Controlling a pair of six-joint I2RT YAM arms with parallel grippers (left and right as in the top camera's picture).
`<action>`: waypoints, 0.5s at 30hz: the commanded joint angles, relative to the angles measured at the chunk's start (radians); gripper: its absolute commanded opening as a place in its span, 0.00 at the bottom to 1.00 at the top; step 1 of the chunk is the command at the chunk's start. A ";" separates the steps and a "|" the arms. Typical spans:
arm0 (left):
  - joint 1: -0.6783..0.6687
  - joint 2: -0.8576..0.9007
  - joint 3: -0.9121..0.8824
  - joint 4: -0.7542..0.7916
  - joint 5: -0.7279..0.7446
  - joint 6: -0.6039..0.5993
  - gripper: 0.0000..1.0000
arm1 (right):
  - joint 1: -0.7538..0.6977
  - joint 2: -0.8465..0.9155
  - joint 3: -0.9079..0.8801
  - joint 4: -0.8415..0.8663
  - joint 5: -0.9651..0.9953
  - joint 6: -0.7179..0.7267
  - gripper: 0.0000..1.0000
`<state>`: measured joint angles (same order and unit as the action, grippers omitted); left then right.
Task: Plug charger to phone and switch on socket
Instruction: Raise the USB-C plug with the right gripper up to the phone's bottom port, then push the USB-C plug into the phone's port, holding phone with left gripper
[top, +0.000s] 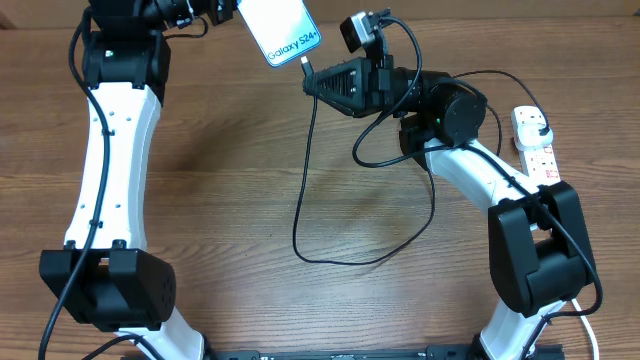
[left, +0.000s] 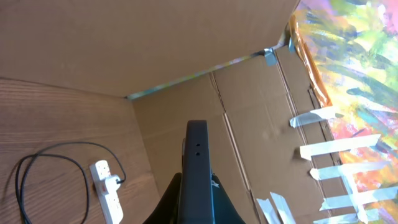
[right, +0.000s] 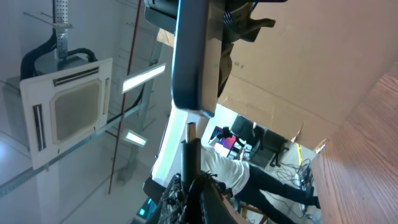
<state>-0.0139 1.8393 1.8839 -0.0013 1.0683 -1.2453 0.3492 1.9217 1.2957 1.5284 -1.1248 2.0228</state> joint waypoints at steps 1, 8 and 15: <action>-0.008 -0.008 0.013 0.006 -0.010 0.019 0.05 | 0.004 -0.022 0.016 0.053 0.026 0.139 0.04; -0.014 -0.008 0.013 0.005 -0.010 0.000 0.05 | 0.004 -0.022 0.016 0.053 0.026 0.139 0.04; -0.028 -0.008 0.013 0.005 -0.018 0.000 0.05 | 0.004 -0.022 0.016 0.052 0.026 0.139 0.04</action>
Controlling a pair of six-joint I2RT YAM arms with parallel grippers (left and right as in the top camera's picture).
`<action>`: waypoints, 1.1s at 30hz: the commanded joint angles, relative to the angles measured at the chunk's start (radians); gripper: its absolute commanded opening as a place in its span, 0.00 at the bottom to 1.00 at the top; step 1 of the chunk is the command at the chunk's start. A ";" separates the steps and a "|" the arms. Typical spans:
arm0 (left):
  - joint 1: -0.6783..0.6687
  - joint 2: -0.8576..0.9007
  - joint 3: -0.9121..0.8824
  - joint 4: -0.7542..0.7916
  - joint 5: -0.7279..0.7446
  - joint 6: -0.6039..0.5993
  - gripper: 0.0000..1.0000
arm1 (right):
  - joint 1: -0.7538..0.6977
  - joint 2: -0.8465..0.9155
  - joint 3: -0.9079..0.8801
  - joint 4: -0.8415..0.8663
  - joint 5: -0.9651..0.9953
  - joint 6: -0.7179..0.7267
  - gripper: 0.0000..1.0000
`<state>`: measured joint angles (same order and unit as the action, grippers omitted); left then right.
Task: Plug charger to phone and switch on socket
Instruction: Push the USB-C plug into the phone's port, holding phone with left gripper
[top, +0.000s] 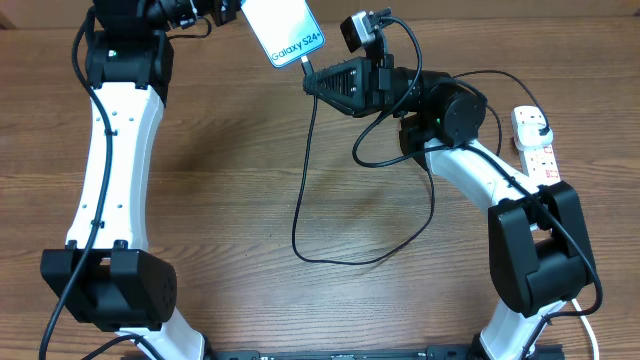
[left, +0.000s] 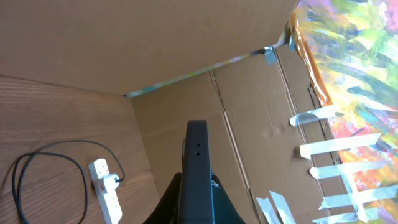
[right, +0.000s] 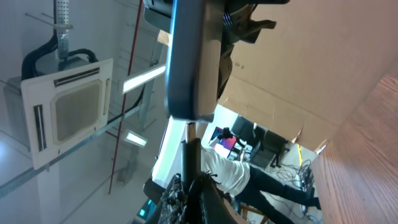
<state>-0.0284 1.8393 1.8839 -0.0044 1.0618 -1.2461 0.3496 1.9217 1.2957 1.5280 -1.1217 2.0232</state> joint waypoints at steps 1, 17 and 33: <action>-0.015 -0.008 0.013 0.008 -0.013 0.000 0.04 | 0.004 -0.022 0.016 0.052 0.023 0.138 0.04; -0.017 -0.008 0.013 0.008 0.006 -0.022 0.04 | 0.003 -0.022 0.016 0.053 0.018 0.138 0.04; -0.017 -0.008 0.013 0.008 0.043 -0.037 0.04 | 0.003 -0.022 0.016 0.053 0.011 0.138 0.04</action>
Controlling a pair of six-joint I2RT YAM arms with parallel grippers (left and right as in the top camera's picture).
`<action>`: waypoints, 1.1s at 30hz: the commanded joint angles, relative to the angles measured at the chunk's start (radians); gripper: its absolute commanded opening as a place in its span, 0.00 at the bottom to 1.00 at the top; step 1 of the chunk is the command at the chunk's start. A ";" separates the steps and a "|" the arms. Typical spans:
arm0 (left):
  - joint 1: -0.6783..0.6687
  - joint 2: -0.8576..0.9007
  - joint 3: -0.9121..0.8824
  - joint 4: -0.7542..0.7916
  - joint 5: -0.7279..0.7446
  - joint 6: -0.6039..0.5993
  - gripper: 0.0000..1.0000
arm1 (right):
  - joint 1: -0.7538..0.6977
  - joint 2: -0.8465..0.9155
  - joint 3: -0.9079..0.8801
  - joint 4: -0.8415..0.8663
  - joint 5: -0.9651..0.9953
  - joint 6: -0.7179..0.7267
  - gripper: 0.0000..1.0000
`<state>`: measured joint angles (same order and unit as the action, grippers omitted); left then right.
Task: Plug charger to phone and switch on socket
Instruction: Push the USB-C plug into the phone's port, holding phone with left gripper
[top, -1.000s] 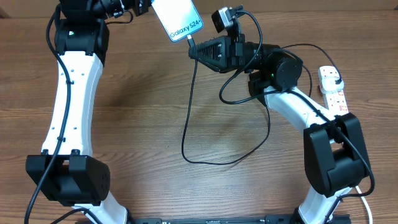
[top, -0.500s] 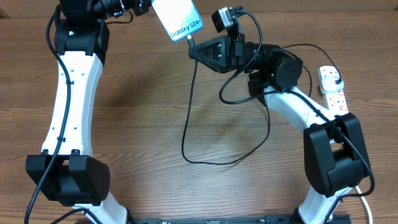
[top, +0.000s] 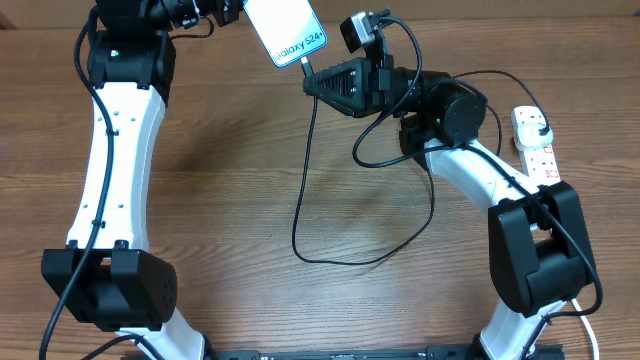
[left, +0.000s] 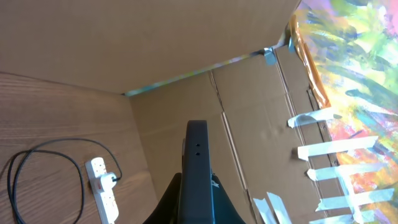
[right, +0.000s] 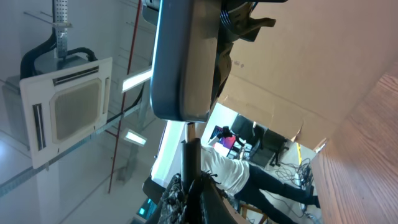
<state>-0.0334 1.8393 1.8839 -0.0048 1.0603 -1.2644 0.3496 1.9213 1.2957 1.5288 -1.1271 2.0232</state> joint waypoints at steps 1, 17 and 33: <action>-0.012 -0.008 0.013 0.008 0.052 -0.018 0.04 | 0.003 -0.021 0.016 0.052 0.016 0.138 0.04; -0.012 -0.008 0.013 0.008 0.113 -0.014 0.04 | 0.003 -0.021 0.016 0.044 0.027 0.138 0.04; -0.012 -0.008 0.013 0.008 0.101 0.057 0.04 | 0.002 -0.021 0.016 0.044 0.031 0.138 0.04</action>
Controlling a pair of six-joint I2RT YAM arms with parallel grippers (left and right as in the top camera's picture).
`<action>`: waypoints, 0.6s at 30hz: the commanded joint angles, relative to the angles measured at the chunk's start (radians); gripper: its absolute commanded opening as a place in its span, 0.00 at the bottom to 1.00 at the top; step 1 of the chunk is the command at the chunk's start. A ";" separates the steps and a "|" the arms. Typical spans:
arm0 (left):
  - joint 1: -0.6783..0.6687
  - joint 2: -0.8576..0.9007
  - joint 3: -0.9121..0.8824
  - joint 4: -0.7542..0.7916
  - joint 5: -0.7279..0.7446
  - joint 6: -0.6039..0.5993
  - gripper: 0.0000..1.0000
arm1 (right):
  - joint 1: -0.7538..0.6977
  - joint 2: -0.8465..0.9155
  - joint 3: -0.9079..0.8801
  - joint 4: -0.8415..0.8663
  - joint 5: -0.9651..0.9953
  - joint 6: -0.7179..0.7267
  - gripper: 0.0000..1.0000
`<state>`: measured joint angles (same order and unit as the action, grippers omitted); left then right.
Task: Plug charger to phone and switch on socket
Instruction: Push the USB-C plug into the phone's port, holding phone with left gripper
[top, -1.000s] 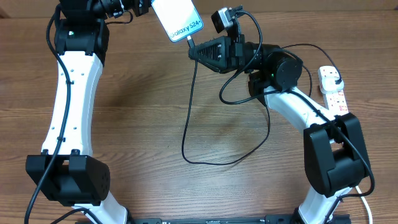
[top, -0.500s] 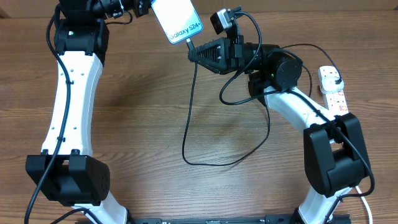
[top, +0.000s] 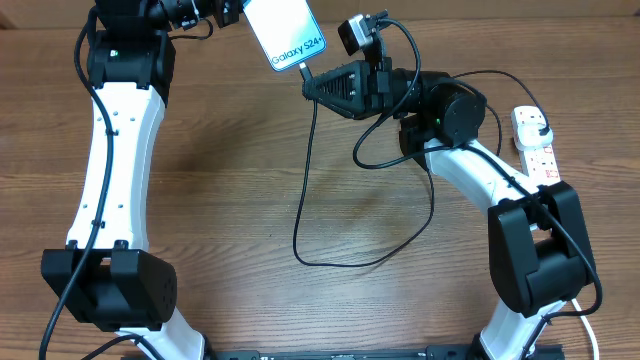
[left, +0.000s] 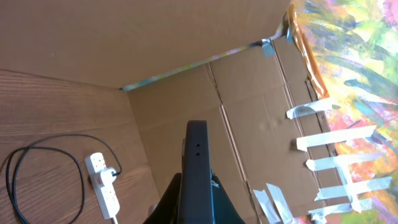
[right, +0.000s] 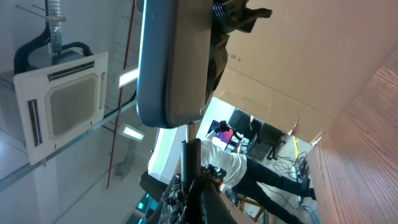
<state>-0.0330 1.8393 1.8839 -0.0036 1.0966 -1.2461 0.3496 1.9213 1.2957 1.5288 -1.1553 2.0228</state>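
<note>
My left gripper (top: 232, 10) is shut on a white Galaxy phone (top: 283, 30), held raised at the table's far side; the left wrist view shows the phone (left: 197, 168) edge-on between the fingers. My right gripper (top: 312, 84) is shut on the black charger plug (right: 191, 155), whose tip meets the phone's lower edge (right: 174, 81) in the right wrist view. How deep the plug sits cannot be told. The black cable (top: 305, 190) loops over the table to the white socket strip (top: 535, 140) at the right edge.
Brown cardboard walls (left: 186, 37) with tape strips rise behind the table. The wooden table (top: 230, 200) carries only the cable loop in its middle. The right arm's base (top: 540, 250) stands at the right front, the left arm's base (top: 105, 285) at the left front.
The phone has shifted slightly left in the right wrist view, and its lower edge now covers more of the plug tip. Both grippers keep their hold.
At the oldest moment the left gripper held the phone aloft and the right gripper held the plug just under its lower edge. Through each later moment the phone slid a little leftward over the plug, and now the tip meets the edge.
</note>
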 joint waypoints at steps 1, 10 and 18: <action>-0.013 -0.008 0.013 0.007 0.065 0.039 0.05 | 0.002 -0.021 0.016 0.044 0.059 0.139 0.04; -0.013 -0.008 0.013 0.007 0.069 0.047 0.04 | 0.002 -0.021 0.016 0.044 0.060 0.139 0.04; -0.013 -0.008 0.013 0.008 0.083 0.034 0.04 | 0.002 -0.021 0.016 0.036 0.060 0.136 0.04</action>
<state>-0.0330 1.8393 1.8839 -0.0032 1.1000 -1.2232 0.3496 1.9217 1.2957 1.5284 -1.1564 2.0224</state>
